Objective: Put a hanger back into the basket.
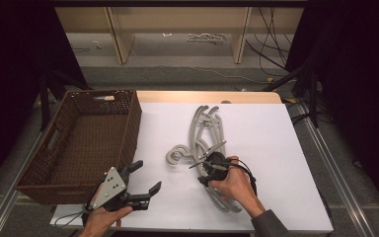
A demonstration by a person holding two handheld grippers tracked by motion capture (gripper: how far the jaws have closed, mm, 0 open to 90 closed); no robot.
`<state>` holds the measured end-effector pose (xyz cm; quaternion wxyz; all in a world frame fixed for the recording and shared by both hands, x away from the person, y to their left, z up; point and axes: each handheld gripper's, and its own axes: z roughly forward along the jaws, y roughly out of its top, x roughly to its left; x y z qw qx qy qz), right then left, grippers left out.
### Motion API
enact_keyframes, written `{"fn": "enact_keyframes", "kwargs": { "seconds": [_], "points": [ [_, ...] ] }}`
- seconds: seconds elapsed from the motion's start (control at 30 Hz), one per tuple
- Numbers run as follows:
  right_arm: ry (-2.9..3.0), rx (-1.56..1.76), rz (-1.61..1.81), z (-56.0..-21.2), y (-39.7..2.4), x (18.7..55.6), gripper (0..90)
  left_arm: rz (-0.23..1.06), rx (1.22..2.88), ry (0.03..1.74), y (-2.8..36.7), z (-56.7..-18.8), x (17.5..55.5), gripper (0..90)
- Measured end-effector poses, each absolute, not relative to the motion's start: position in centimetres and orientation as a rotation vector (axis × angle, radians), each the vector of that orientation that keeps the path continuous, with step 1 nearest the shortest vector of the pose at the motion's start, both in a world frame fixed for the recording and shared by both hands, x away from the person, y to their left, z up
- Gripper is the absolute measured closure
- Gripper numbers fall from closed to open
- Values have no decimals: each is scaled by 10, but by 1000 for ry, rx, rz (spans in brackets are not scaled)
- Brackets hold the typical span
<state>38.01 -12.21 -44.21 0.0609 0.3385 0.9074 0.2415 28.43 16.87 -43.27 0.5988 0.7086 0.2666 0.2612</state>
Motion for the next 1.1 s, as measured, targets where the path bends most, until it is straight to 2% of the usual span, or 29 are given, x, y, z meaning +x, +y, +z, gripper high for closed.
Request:
{"fn": "enact_keyframes", "kwargs": {
  "seconds": [0.33,0.6,1.1],
  "points": [
    [2765,1067,700,-450,-119,392,615,593,1639,615,169,-432,284,157],
    [2786,1103,711,-450,-119,395,711,588,1641,613,168,-433,285,158],
    [2770,1121,747,-437,-125,394,733,588,1648,619,169,-432,285,158]
  ]
}}
